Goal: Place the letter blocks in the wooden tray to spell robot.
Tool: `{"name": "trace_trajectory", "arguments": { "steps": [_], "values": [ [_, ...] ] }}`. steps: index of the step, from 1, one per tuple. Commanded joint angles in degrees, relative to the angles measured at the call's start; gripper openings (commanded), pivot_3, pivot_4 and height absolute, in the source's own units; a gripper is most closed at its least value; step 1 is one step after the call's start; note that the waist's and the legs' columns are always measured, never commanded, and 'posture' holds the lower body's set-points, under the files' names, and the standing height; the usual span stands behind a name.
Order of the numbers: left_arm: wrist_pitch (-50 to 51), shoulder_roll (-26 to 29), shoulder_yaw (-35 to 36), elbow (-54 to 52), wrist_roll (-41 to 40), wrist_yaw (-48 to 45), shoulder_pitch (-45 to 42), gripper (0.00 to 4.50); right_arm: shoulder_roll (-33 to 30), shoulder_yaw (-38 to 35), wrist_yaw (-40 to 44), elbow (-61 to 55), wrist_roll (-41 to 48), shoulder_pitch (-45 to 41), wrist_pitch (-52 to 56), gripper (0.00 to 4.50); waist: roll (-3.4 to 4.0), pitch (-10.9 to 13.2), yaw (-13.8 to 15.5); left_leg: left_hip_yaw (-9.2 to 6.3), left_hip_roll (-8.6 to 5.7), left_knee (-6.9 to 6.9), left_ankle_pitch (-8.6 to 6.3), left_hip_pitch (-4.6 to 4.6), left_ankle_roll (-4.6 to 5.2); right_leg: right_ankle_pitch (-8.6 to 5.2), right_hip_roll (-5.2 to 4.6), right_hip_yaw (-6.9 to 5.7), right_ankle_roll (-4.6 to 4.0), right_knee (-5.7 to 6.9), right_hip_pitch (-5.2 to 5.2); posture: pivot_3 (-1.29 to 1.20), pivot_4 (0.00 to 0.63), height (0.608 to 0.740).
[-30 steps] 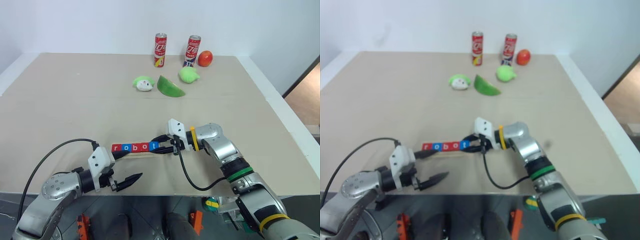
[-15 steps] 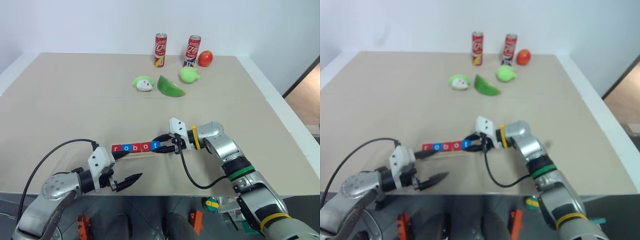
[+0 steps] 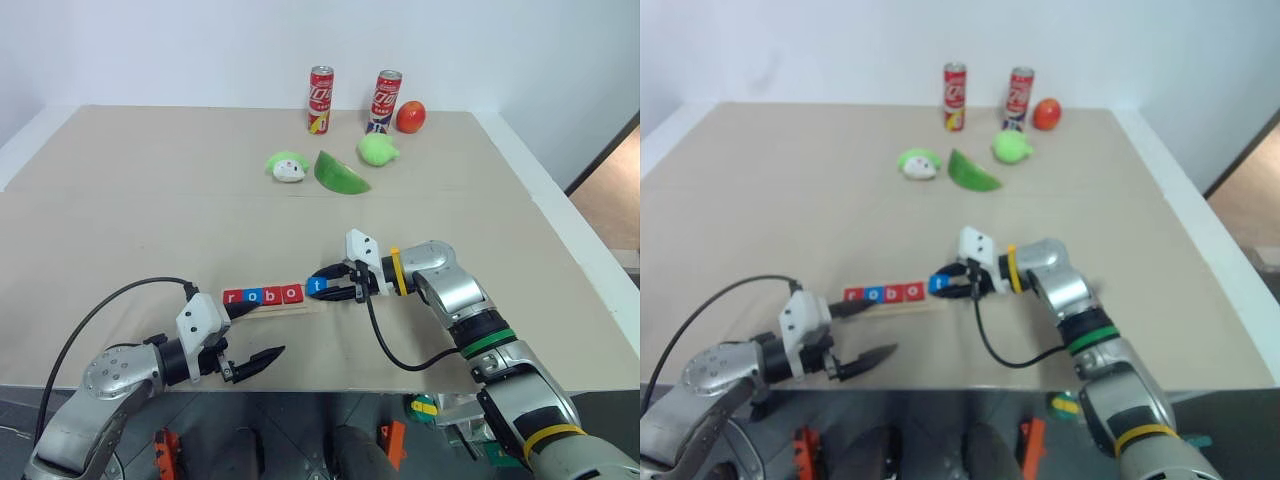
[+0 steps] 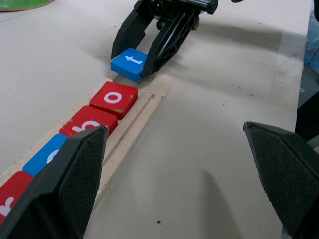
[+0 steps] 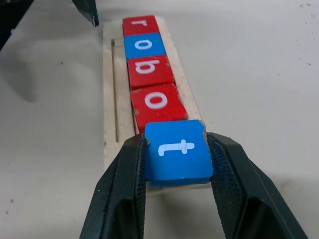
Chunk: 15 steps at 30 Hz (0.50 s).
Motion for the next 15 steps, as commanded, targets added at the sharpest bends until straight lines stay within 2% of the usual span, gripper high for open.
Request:
{"name": "trace_trajectory", "arguments": {
  "steps": [1, 15],
  "values": [
    [-0.2, 0.6, 0.2, -1.5, -0.3, -0.2, -0.6, 4.50, 0.1, -0.8, 0.5, -0.2, 0.0, -0.5, -1.4, 1.23, 0.00, 0.0, 0.0, -0.01, 0.00, 0.00, 0.00, 0.00, 0.00, 0.00, 0.00, -0.01, 0.00, 0.00, 0.00, 0.00, 0.150, 0.740],
    [1.0, 0.3, 0.6, -2.1, -0.6, 0.7, -1.0, 4.50, 2.3, 0.1, 1.3, 2.5, -1.3, -1.9, -3.4, 1.23, 0.00, 0.0, 0.0, 0.00, -0.01, 0.00, 0.00, 0.00, 0.00, 0.00, -0.01, 0.00, 0.00, 0.00, 0.00, 0.00, 0.150, 0.740]
  ]
}}
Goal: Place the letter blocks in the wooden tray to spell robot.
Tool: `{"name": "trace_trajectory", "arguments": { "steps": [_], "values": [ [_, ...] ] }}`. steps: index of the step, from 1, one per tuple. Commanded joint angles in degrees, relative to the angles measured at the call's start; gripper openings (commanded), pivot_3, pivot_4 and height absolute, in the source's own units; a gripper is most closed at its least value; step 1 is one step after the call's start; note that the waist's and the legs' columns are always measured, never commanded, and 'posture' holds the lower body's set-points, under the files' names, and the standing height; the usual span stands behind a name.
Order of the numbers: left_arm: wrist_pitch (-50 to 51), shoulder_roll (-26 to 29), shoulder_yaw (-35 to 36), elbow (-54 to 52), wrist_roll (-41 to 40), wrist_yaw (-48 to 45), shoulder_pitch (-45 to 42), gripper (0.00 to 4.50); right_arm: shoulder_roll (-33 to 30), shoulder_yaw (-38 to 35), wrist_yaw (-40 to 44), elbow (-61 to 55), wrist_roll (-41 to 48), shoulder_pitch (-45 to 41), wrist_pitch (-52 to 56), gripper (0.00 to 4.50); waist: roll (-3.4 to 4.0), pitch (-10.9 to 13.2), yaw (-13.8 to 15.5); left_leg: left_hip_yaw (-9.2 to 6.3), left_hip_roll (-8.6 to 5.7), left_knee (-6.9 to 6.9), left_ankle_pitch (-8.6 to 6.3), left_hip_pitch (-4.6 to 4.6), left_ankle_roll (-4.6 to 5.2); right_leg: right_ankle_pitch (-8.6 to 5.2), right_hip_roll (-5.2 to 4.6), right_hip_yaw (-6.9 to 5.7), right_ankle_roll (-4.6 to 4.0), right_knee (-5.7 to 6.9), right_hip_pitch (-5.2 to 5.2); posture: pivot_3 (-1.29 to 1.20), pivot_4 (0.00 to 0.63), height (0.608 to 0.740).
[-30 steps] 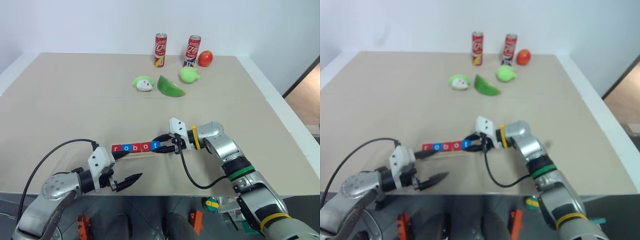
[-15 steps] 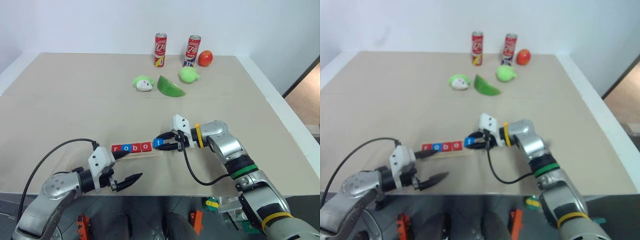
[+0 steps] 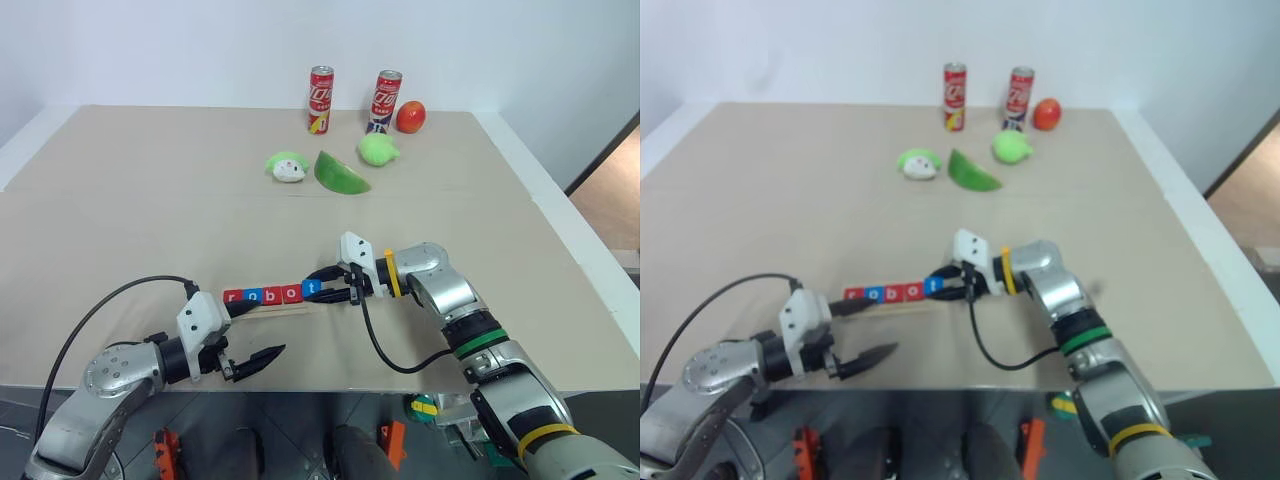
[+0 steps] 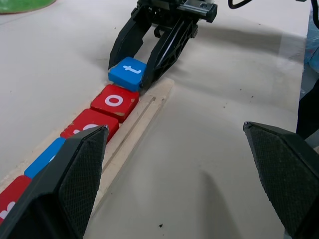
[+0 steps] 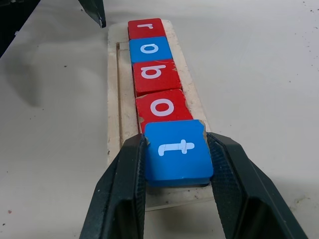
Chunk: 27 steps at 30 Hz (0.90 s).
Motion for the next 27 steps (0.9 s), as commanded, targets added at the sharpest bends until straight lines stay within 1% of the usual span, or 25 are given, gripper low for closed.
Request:
{"name": "trace_trajectory", "arguments": {
  "steps": [1, 7, 15, 21, 27],
  "values": [
    [0.3, 0.2, 0.7, -2.2, -0.6, 0.8, -0.5, 4.50, 0.3, 0.1, 0.8, 0.9, -0.6, -1.5, -1.6, 1.23, 0.00, 0.0, 0.0, -0.01, 0.00, 0.00, 0.00, 0.00, 0.00, 0.00, 0.00, -0.01, 0.00, 0.00, 0.00, 0.00, 0.150, 0.740],
    [0.5, 0.3, 0.7, -2.5, -0.8, 1.2, -0.5, 4.50, 0.2, -0.6, 1.4, 0.9, -0.4, -1.6, -1.9, 1.23, 0.00, 0.0, 0.0, -0.01, 0.01, 0.00, 0.00, 0.00, 0.00, 0.00, 0.00, -0.02, -0.01, 0.00, 0.00, 0.00, 0.150, 0.740],
    [0.7, 0.3, 1.1, -2.5, -1.3, 1.0, -0.7, 4.50, -1.0, -2.6, 1.4, -2.9, 1.8, -1.6, 2.4, 1.23, 0.00, 0.0, 0.0, -0.01, 0.01, 0.00, 0.00, 0.00, 0.00, 0.00, 0.00, -0.01, 0.00, 0.00, 0.00, 0.00, 0.150, 0.740],
    [0.7, 0.1, 1.2, -2.6, -1.9, 1.0, -1.0, 4.50, -2.5, -1.9, 1.9, -2.4, 1.1, -0.1, 1.7, 1.23, 0.00, 0.0, 0.0, 0.00, -0.01, 0.00, 0.00, 0.00, 0.00, -0.01, -0.01, 0.00, 0.01, 0.00, 0.00, 0.00, 0.150, 0.740],
    [0.2, 0.3, 1.1, -2.4, -1.6, 0.7, -0.7, 4.50, -1.8, -1.3, 1.4, -1.9, 0.6, 0.2, 1.1, 1.23, 0.01, 0.0, 0.0, -0.01, 0.01, -0.01, 0.00, 0.00, 0.00, -0.01, 0.01, -0.01, 0.00, 0.00, -0.01, 0.00, 0.150, 0.740]
  ]
}}
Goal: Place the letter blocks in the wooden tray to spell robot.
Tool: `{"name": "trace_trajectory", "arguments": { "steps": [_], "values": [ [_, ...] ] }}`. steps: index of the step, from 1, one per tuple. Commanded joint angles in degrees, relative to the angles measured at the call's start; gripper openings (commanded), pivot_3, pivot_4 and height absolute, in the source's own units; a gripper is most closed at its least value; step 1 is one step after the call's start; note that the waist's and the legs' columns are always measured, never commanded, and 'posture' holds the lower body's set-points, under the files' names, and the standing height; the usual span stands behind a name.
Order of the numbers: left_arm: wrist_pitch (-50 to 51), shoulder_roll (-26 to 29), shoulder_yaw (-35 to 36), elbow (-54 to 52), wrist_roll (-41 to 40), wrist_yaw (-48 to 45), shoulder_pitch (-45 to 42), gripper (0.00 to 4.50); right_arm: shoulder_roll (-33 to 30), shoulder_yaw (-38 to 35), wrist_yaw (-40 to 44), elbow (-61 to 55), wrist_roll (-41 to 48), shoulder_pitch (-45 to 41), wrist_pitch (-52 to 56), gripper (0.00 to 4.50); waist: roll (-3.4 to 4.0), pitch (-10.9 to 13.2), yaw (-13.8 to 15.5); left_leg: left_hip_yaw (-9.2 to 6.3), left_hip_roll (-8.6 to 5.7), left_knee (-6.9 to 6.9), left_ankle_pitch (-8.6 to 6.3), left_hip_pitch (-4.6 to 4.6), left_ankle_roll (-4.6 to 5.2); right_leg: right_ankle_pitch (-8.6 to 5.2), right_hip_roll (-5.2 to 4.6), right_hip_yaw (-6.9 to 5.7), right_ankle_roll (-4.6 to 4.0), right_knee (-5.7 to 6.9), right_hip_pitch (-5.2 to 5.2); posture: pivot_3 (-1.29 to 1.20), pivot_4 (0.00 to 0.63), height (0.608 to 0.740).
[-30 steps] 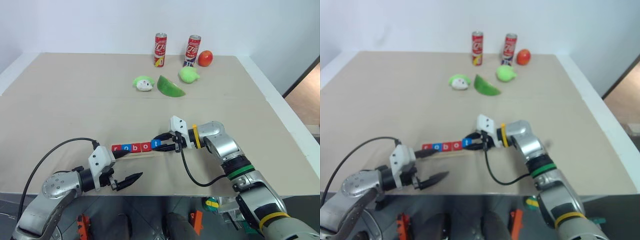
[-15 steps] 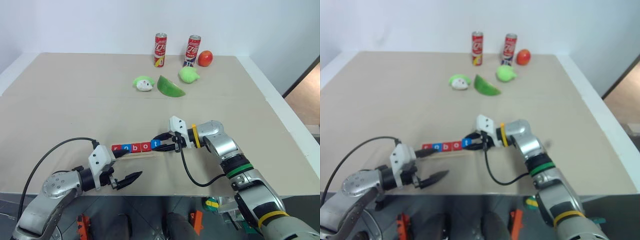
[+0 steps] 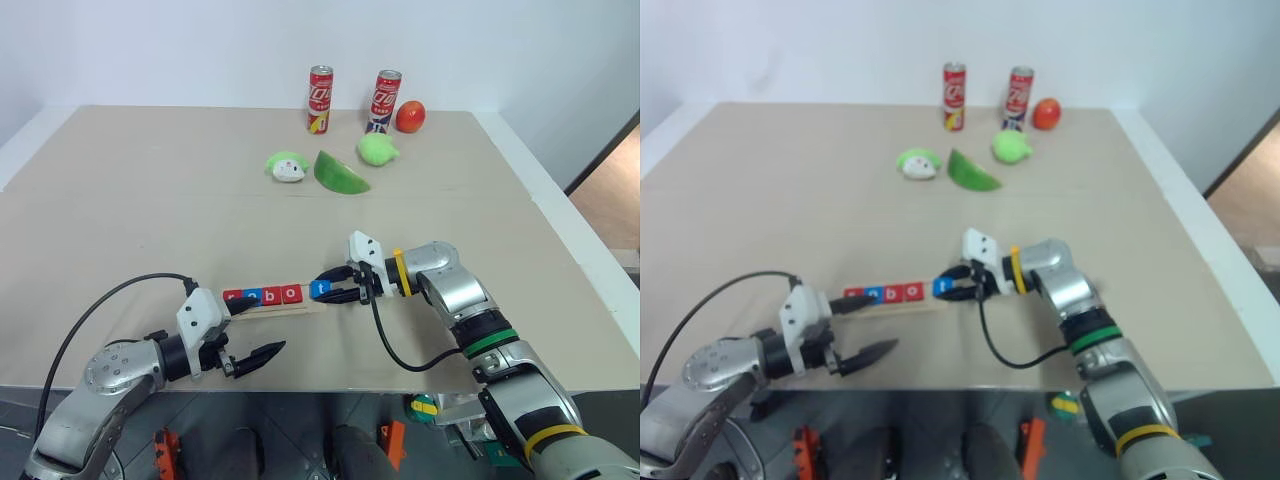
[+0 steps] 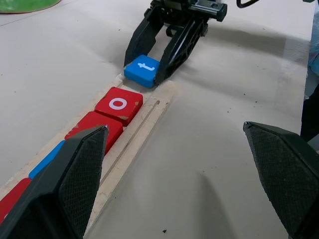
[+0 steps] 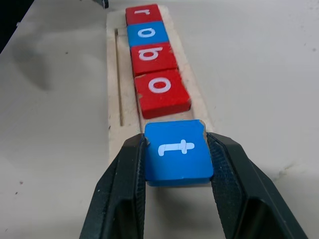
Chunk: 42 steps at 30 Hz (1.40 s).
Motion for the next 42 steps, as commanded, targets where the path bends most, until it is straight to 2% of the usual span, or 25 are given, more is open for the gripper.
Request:
{"name": "trace_trajectory", "arguments": {
  "steps": [1, 16, 18, 22, 24, 25, 28, 30, 35, 39, 42],
  "values": [
    [-1.0, 0.3, 1.0, -2.1, -0.5, -0.2, 0.1, 4.50, 0.8, -0.4, -0.3, -1.0, 0.1, -0.4, -1.3, 1.23, 0.00, 0.0, 0.0, 0.00, 0.00, 0.00, 0.00, 0.00, 0.00, 0.00, 0.00, 0.00, 0.00, 0.00, 0.00, 0.00, 0.150, 0.740],
    [-2.0, 0.2, 1.1, -1.9, 0.4, 0.1, 2.1, 4.50, 2.2, 0.1, 0.3, 1.9, -1.1, -1.8, -2.5, 1.23, 0.00, 0.0, 0.0, 0.00, -0.01, 0.00, 0.00, -0.01, 0.00, 0.00, -0.01, 0.00, 0.00, 0.00, 0.00, 0.00, 0.150, 0.740],
    [-2.2, 0.2, 1.1, -1.7, 0.4, 0.1, 2.1, 4.50, 2.2, 0.1, 0.7, 2.0, -0.9, -1.9, -2.0, 2.27, 0.00, 0.0, 0.0, 0.00, -0.01, 0.00, 0.00, -0.01, 0.00, -0.01, -0.01, 0.00, 0.00, 0.00, 0.00, 0.00, 0.150, 0.740],
    [-2.5, 0.2, 1.1, -1.3, 0.5, 0.0, 1.9, 4.50, 2.6, -0.7, 0.7, 1.0, 0.0, -1.8, -0.7, 3.50, 0.00, 0.0, 0.0, 0.00, -0.01, 0.00, 0.00, 0.00, 0.00, 0.00, -0.02, 0.01, 0.00, 0.00, 0.01, 0.00, 0.150, 0.740],
    [-2.6, 0.3, 1.1, -1.0, 0.5, -0.1, 1.7, 4.50, 2.9, -1.1, 0.3, -0.1, 0.7, -1.7, 0.6, 4.28, 0.00, 0.0, 0.0, 0.00, -0.01, 0.00, 0.00, -0.01, 0.00, 0.00, -0.02, 0.01, 0.00, 0.00, 0.00, 0.00, 0.150, 0.740],
    [-2.6, 0.3, 1.1, -1.0, 0.5, -0.2, 1.7, 4.50, 2.9, -1.2, 0.3, -0.7, 1.0, -1.7, 1.3, 4.49, 0.00, 0.0, 0.0, 0.01, -0.01, 0.00, 0.00, -0.01, 0.00, 0.00, -0.02, 0.01, -0.01, 0.00, 0.00, 0.00, 0.150, 0.740],
    [-2.4, 0.6, 1.3, -0.7, 0.4, -0.5, 1.3, 4.50, 3.4, -4.6, -2.1, -5.2, 4.6, -1.7, 7.1, 4.49, 0.01, 0.0, 0.0, 0.01, 0.00, 0.00, 0.00, -0.01, 0.00, 0.00, -0.01, 0.01, -0.01, 0.00, -0.01, 0.00, 0.150, 0.740],
    [-2.3, 0.7, 1.5, -0.7, 0.3, -0.5, 1.2, 4.50, 4.2, -8.9, -7.6, -8.1, 7.3, -1.1, 10.6, 4.49, 0.01, 0.0, 0.0, -0.01, 0.00, -0.01, 0.00, -0.02, 0.00, 0.00, -0.01, -0.01, -0.01, 0.00, -0.01, 0.00, 0.150, 0.740],
    [-2.1, 0.6, 2.3, -0.9, 0.0, -0.1, 1.6, 4.50, 7.8, -18.1, -25.1, -16.8, 10.5, 6.0, 18.7, 3.05, -0.05, 0.0, 0.1, -0.05, -0.01, -0.02, 0.00, -0.04, -0.01, -0.03, -0.02, -0.02, 0.00, 0.00, 0.00, 0.00, 0.150, 0.740],
    [-2.2, 0.9, 2.2, -1.1, 0.4, -0.4, 2.2, 4.50, 10.6, -18.5, -34.4, -24.9, 9.1, 14.3, 20.4, 1.54, -0.04, 0.0, 0.1, -0.05, -0.08, -0.08, -0.02, -0.09, -0.03, -0.08, -0.08, 0.03, -0.03, 0.00, -0.03, 0.00, 0.150, 0.740],
    [-1.8, 0.9, 2.2, -0.9, 0.1, -0.4, 1.6, 4.50, 12.1, -17.0, -38.9, -27.3, 7.6, 17.4, 21.4, 0.49, -0.02, 0.0, -0.2, 0.02, -0.06, -0.09, -0.03, -0.10, -0.05, -0.10, -0.05, 0.12, 0.02, 0.00, -0.11, 0.00, 0.150, 0.740]
  ]
}}
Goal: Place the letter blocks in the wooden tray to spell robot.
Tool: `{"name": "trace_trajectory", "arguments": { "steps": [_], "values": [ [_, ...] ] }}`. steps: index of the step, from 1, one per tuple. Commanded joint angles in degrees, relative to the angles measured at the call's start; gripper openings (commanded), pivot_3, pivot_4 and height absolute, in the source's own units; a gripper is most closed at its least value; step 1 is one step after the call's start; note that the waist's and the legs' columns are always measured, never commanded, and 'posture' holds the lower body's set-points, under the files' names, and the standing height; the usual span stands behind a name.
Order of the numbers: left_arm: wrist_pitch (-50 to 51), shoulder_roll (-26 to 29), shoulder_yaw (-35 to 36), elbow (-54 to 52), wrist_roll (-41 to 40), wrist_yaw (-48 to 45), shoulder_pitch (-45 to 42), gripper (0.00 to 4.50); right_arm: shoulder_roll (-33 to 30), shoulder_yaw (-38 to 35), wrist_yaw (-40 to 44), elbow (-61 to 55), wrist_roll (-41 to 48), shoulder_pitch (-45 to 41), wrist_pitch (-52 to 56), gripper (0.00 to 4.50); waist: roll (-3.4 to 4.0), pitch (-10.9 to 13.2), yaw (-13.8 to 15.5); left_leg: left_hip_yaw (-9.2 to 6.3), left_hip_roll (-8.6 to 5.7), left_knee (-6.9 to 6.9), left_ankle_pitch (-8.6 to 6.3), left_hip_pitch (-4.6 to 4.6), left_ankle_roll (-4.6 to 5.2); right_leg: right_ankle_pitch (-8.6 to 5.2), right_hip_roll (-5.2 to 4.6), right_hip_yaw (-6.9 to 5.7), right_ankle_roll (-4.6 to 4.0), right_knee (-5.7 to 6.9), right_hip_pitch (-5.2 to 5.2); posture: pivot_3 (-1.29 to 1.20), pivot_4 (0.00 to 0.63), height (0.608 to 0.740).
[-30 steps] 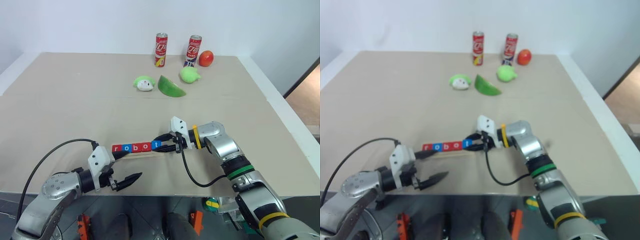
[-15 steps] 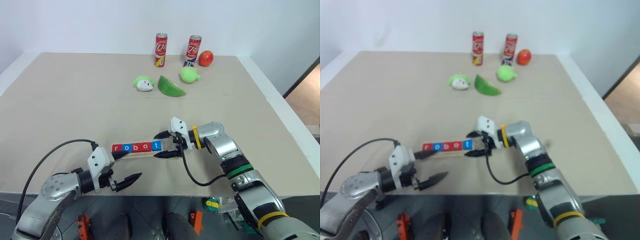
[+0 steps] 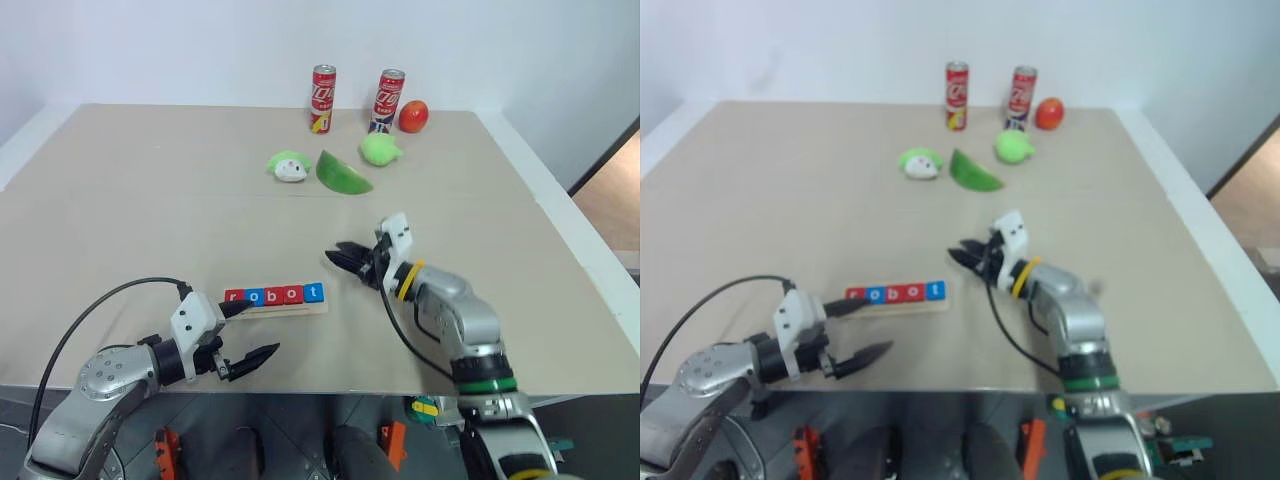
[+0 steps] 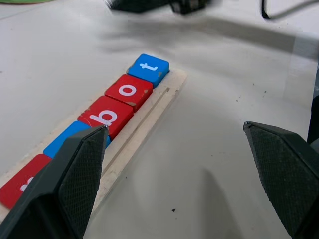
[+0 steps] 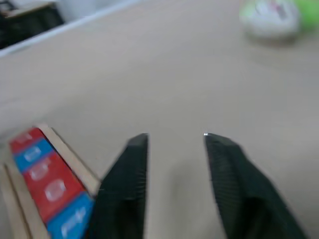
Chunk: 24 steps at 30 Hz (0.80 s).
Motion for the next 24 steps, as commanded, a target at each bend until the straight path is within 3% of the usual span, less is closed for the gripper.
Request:
{"name": "trace_trajectory", "arguments": {
  "steps": [1, 2, 12, 24],
  "values": [
    [-0.6, 0.9, 0.5, -1.0, -0.2, -0.8, -0.8, 4.50, 1.0, 1.5, -4.6, -5.6, -1.2, 1.0, 0.6, 0.33, 0.00, 0.0, -0.2, 0.00, 0.01, 0.00, 0.00, 0.01, 0.00, 0.02, 0.01, 0.00, 0.02, 0.00, -0.01, 0.00, 0.150, 0.740],
    [-0.6, 0.8, 0.0, -0.8, -0.1, -0.9, -1.5, 4.50, 1.3, 2.2, -5.3, -6.1, -1.5, 1.3, 0.7, 0.15, 0.00, 0.0, -0.2, 0.01, 0.02, 0.01, 0.00, 0.01, 0.00, 0.05, 0.02, 0.00, 0.02, 0.00, -0.01, 0.00, 0.150, 0.740],
    [-1.1, -0.5, -1.0, 0.4, 0.5, -0.3, -3.8, 4.50, -0.9, 8.3, -4.5, -10.2, -1.9, 4.6, 0.7, 0.15, -0.01, 0.0, -0.1, 0.01, -0.01, 0.03, 0.05, 0.01, 0.03, 0.05, 0.01, 0.02, 0.10, -0.01, 0.02, 0.00, 0.150, 0.740],
    [-1.2, -0.7, -1.3, 0.2, 0.9, 0.2, -3.6, 4.50, -2.4, 10.5, -3.5, -11.5, -1.7, 6.1, 0.2, 0.15, -0.01, 0.0, -0.1, -0.01, 0.00, 0.03, 0.05, 0.02, 0.03, 0.06, 0.03, -0.01, 0.07, -0.01, 0.03, 0.00, 0.150, 0.740]
  ]
}}
